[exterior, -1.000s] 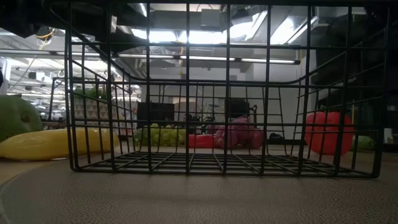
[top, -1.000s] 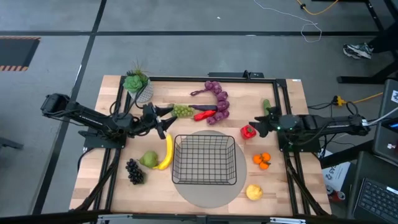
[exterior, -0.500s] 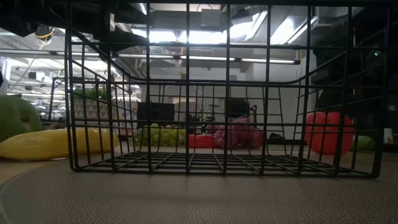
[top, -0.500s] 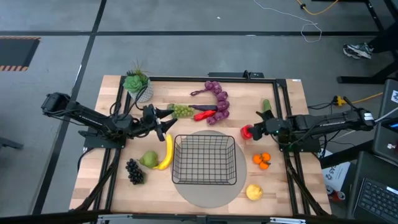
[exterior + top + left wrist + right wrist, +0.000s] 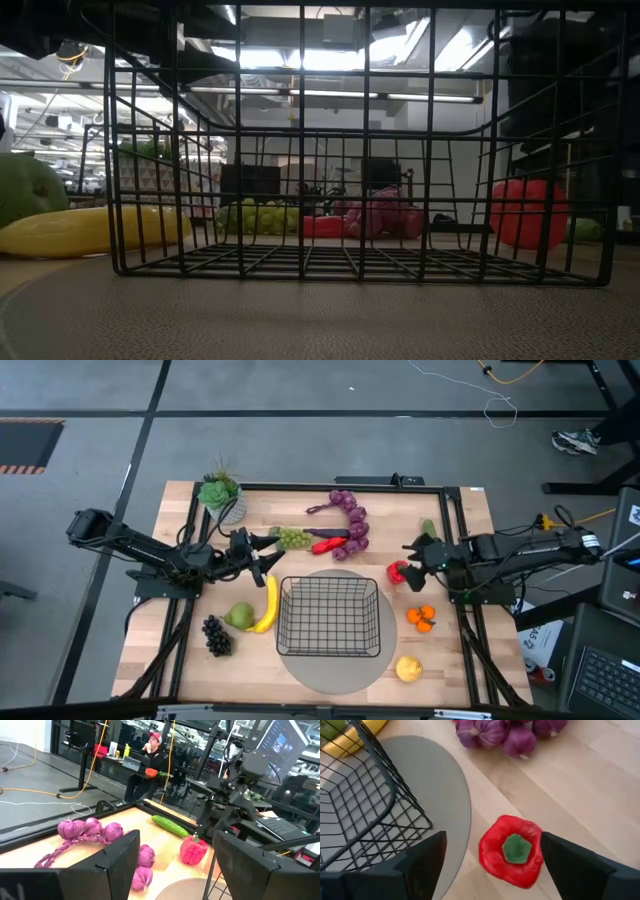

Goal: Build produce basket
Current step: Put the red bell pepper into the wire basket

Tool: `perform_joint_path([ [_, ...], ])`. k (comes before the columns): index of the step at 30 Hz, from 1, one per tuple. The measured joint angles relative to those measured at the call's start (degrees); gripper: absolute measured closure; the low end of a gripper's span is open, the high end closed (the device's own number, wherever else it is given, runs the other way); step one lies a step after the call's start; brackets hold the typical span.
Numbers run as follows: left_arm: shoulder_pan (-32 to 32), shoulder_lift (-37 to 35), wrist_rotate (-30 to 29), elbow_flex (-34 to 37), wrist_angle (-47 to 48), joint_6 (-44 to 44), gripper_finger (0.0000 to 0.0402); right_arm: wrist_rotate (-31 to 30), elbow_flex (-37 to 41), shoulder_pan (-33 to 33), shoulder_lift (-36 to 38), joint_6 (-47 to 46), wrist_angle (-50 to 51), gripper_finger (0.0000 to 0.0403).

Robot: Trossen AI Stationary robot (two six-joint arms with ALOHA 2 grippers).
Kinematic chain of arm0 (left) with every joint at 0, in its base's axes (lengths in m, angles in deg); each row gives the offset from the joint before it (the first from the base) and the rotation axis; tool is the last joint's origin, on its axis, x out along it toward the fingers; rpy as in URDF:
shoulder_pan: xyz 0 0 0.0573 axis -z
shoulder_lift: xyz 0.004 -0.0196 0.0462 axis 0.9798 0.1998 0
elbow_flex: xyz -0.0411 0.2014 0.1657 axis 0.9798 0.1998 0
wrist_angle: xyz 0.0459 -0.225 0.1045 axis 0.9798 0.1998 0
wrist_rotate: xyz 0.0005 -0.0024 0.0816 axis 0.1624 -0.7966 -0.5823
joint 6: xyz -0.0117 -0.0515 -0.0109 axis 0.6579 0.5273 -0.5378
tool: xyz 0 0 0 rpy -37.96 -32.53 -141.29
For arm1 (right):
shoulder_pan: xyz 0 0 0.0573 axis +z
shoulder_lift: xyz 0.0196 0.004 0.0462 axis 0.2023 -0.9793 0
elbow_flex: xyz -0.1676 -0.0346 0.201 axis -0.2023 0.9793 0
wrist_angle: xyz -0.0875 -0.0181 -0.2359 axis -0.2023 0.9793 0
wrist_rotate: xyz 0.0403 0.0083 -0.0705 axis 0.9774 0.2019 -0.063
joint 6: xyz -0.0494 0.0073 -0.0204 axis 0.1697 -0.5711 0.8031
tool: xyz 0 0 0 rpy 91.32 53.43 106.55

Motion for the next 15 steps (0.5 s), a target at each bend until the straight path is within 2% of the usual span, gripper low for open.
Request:
perform_joint_path([
  [7, 0.0, 0.0, 0.0, 0.0, 0.02, -0.02, 0.0154, 5.05, 0.87, 0.14, -4.59, 4.71, 0.0, 0.0081],
  [11, 0.0, 0.0, 0.0, 0.0, 0.0, -0.02, 0.0154, 4.86, 0.87, 0.12, -6.58, 1.71, -0.11, 0.0081],
  [15, 0.0, 0.0, -0.01, 0.0, 0.0, -0.04, 0.0154, 1.26, 0.87, 0.12, -8.81, 1.46, -0.1, 0.0081],
])
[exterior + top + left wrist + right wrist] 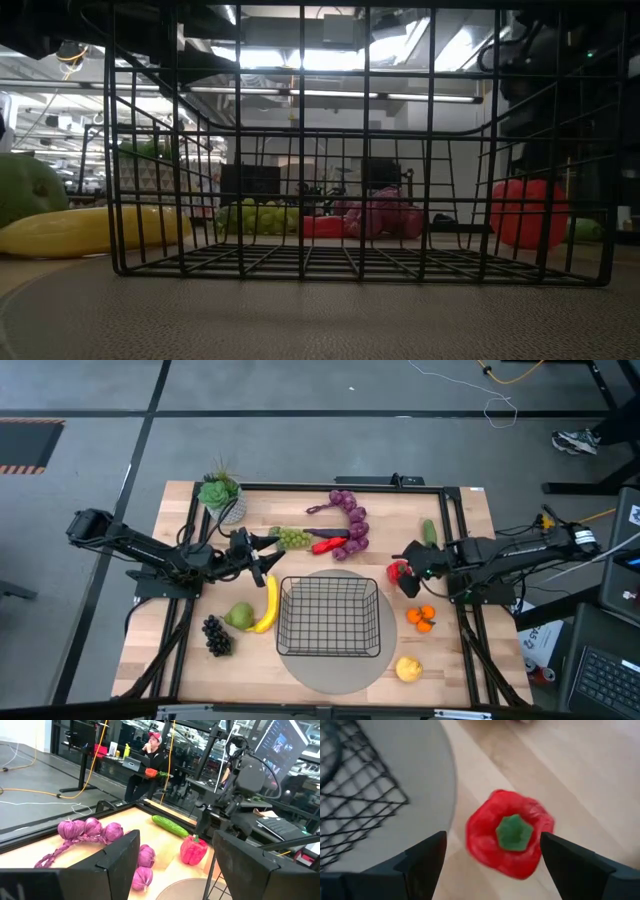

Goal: Build produce basket
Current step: Put the red bell pepper into the wire basket

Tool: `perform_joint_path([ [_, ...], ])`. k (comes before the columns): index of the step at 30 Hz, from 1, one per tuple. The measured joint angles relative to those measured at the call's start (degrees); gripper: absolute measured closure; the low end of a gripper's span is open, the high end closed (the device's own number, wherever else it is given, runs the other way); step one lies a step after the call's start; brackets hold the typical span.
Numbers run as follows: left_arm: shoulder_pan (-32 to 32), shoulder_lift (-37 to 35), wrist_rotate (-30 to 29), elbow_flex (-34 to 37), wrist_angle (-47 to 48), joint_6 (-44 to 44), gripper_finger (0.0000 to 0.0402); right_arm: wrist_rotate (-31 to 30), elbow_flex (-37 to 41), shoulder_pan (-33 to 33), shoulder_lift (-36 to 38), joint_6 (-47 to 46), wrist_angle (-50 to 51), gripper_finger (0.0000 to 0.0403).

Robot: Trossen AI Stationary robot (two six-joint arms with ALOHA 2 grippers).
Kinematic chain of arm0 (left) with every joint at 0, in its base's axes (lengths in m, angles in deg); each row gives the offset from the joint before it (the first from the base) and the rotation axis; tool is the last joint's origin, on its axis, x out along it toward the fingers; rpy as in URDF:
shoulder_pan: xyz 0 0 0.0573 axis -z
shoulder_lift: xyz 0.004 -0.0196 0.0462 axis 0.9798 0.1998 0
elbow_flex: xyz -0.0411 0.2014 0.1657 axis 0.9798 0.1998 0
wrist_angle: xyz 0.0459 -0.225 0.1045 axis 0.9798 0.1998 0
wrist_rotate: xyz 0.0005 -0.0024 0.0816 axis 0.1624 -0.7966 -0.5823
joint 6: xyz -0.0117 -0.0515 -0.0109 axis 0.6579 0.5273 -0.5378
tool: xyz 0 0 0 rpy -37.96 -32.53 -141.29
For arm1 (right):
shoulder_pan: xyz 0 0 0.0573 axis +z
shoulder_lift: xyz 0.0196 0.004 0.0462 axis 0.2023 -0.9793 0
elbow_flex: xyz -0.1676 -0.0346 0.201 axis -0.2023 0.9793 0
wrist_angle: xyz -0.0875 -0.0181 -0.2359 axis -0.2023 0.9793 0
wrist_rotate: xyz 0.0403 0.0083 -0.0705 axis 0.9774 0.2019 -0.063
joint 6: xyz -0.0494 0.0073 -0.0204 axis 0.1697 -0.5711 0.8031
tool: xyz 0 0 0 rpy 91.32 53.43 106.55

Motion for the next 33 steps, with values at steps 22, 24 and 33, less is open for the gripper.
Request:
perform_joint_path([
  [22, 0.0, -0.02, -0.01, 0.0, 0.0, -0.02, 0.0154, -3.26, 0.04, 0.0, -4.04, -2.91, -1.34, 0.0206],
  [24, 0.0, -0.02, -0.01, 0.0, 0.0, -0.02, 0.0154, -3.3, 0.04, 0.0, -4.15, -2.9, -1.38, 0.0214],
  [33, 0.0, -0.02, -0.01, 0.0, 0.0, -0.02, 0.0154, -5.31, 0.07, 0.0, -4.21, -2.73, -4.88, 0.022],
])
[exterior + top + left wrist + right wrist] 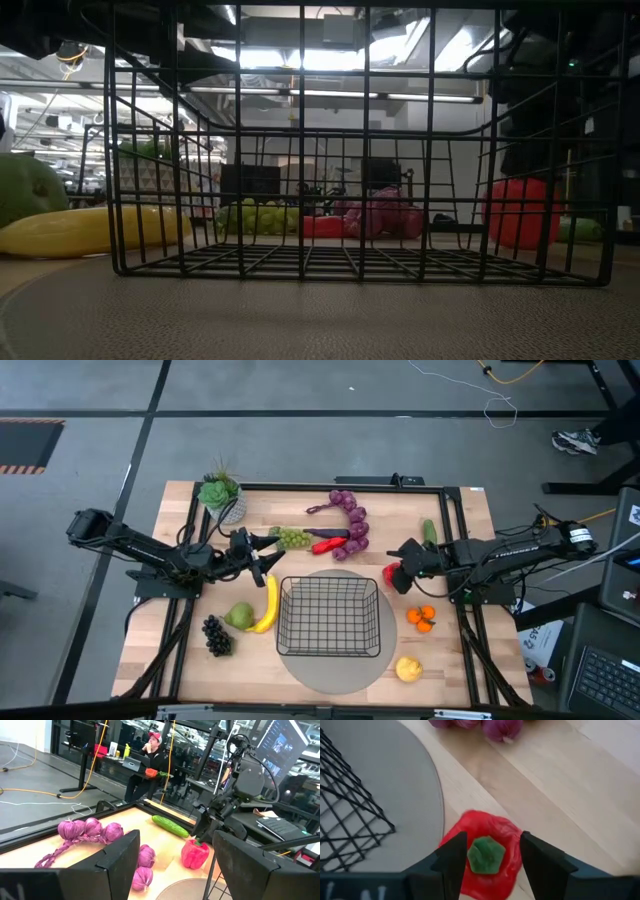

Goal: Build produce basket
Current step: Put the red bell pepper into the wire basket

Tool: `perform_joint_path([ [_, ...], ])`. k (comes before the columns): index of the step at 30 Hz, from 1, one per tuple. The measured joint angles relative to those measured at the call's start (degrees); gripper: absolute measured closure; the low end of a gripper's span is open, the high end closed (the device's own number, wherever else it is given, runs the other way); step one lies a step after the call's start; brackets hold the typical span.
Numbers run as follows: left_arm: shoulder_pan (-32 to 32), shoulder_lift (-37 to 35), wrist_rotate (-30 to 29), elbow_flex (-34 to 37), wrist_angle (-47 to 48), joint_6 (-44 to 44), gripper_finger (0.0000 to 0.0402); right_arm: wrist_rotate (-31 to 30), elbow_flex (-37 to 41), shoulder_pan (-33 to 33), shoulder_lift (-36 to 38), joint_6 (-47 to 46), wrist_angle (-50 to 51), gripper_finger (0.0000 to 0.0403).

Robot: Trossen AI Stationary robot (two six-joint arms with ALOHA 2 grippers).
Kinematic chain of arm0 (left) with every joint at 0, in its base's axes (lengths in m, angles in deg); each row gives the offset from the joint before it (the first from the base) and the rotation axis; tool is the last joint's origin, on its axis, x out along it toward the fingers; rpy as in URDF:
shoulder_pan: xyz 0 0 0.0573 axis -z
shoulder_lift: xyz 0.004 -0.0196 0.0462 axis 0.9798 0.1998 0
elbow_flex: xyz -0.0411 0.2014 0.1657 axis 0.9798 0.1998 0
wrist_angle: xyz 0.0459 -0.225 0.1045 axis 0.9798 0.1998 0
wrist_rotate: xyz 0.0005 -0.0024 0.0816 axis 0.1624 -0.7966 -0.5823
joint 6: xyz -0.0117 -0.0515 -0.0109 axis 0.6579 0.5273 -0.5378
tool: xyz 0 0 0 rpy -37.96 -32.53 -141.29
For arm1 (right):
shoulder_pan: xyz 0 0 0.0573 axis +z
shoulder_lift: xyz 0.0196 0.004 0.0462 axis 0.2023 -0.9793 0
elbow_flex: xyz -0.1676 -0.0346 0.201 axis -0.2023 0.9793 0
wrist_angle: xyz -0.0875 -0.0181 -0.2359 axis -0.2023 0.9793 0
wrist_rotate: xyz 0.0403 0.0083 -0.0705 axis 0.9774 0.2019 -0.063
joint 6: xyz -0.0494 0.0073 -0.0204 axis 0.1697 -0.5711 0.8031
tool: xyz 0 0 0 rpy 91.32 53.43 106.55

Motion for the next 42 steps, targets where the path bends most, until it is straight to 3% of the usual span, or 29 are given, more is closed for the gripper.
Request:
perform_joint_path([
  [15, 0.0, 0.0, -0.01, 0.0, 0.0, 0.0, 0.0154, 0.53, 0.0, 0.0, -2.43, -0.02, 0.54, 0.0236],
  [25, 0.0, 0.0, -0.02, 0.0, 0.0, 0.0, 0.0154, 0.42, -0.09, 0.02, -4.94, 1.46, -2.69, 0.0299],
  [33, 0.0, 0.0, 0.0, 0.0, 0.0, 0.0, 0.0154, 0.33, -0.09, 0.02, -4.9, 2.78, -2.56, 0.0386],
  [42, 0.0, 0.0, 0.0, 0.0, 0.0, 0.0, 0.0154, 0.2, -0.02, 0.02, -4.41, 7.38, -3.48, 0.0391],
])
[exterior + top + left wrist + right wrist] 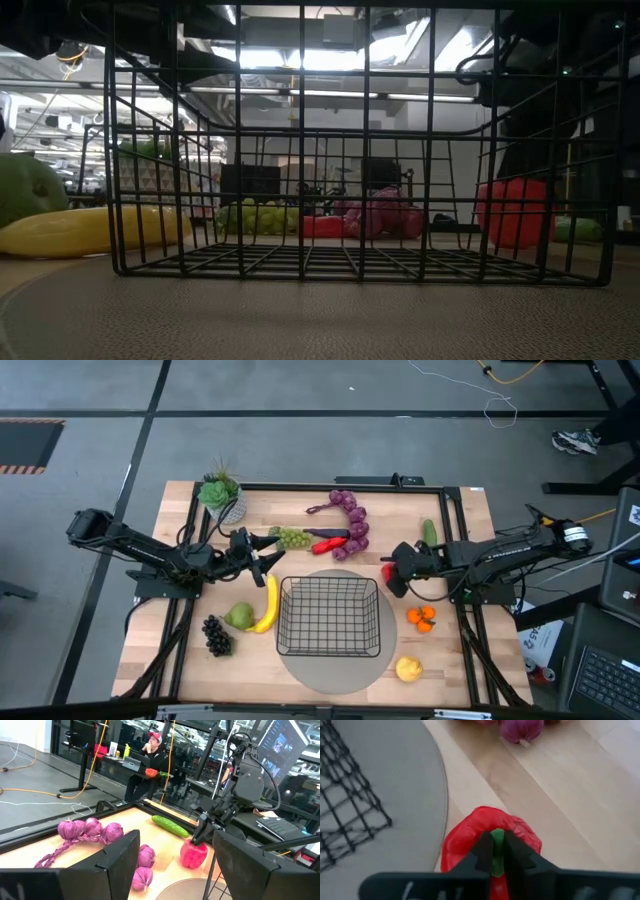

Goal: Build produce basket
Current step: Put the red bell pepper into the wire basket

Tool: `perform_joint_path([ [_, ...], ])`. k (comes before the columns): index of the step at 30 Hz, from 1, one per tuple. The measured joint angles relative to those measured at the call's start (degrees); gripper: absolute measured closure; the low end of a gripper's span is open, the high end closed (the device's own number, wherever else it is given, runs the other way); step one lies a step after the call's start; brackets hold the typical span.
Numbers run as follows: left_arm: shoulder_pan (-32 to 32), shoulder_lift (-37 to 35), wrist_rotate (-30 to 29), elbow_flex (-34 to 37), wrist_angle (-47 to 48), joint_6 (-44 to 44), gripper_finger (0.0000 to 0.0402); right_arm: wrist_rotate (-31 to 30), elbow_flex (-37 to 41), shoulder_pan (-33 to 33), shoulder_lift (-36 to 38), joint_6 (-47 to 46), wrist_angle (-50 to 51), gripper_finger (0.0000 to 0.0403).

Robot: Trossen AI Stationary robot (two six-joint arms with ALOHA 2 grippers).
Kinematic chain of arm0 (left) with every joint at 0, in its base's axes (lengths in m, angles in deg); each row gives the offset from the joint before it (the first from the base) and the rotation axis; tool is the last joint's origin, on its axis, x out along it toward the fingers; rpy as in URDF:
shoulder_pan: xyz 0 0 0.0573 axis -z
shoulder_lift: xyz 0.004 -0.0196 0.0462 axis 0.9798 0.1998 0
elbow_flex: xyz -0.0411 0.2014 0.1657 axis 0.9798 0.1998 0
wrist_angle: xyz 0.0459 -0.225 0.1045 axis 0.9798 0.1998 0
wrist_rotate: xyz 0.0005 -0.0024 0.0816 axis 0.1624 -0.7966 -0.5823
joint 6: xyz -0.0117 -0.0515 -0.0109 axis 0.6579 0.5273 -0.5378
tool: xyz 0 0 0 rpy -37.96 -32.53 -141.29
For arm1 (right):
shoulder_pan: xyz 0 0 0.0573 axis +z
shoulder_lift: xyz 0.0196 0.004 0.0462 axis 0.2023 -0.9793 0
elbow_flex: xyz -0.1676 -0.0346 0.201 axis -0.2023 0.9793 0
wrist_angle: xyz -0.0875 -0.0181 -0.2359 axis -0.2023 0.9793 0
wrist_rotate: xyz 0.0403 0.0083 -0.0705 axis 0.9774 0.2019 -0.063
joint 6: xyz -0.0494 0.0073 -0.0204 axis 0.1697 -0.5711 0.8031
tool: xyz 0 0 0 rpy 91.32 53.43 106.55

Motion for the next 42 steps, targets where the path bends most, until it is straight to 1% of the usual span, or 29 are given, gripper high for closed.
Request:
perform_joint_path([
  [1, 0.0, 0.0, 0.0, 0.0, 0.0, 0.0, 0.0154, -0.46, 0.01, 0.0, 0.09, 0.66, 0.02, 0.0393],
  [4, 0.0, 0.0, 0.0, -0.02, 0.0, 0.0, 0.0154, -4.28, 0.02, -0.02, 0.59, 1.8, 0.36, 0.0395],
  [8, 0.02, 0.0, 0.0, -0.02, 0.0, 0.0, 0.0154, -5.27, -2.16, -0.02, 0.66, 3.53, 3.0, 0.0392],
  [12, 0.02, 0.0, 0.0, -0.02, 0.02, 0.02, 0.0154, -6.62, -7.37, 0.0, 0.68, 6.15, 6.83, 0.0394],
  [18, 0.02, 0.0, 0.0, -0.02, 0.0, 0.02, 0.0154, -14.14, -17.61, 0.0, 0.74, 12.85, 12.32, 0.0393],
  [21, 0.02, 0.0, 0.0, -0.02, 0.0, 0.02, 0.0154, -16.15, -22.28, -0.02, 0.74, 17.03, 12.07, 0.0393],
  [24, 0.02, 0.0, 0.0, -0.02, 0.0, 0.02, 0.0154, -16.1, -26.04, 0.02, 0.74, 22.03, 6.03, 0.0392],
  [25, 0.02, 0.0, 0.0, -0.02, 0.0, 0.02, 0.0154, -15.12, -27.08, 0.02, 0.76, 24.44, 3.44, 0.0392],
  [27, 0.02, 0.0, 0.0, -0.02, 0.0, 0.02, 0.0154, -10.46, -28.36, 0.02, 0.79, 29.6, -2.34, 0.0392],
  [31, 0.02, 0.0, 0.0, -0.02, 0.0, 0.02, 0.0154, 3.3, -28.87, 0.02, 0.76, 36.75, -12.92, 0.0392],
  [34, 0.02, 0.0, 0.0, -0.02, 0.0, 0.02, 0.0154, 13.61, -28.54, 0.02, 0.74, 37.89, -17.78, 0.0392],
  [40, 0.02, 0.0, 0.01, -0.02, 0.0, 0.02, 0.0154, 27.67, -25.63, 0.07, 0.13, 37.65, -24.93, 0.0391],
  [42, 0.02, 0.0, 0.01, -0.02, -0.01, 0.02, 0.0154, 32.74, -23.87, 0.07, -0.61, 37.32, -28.68, 0.0391],
])
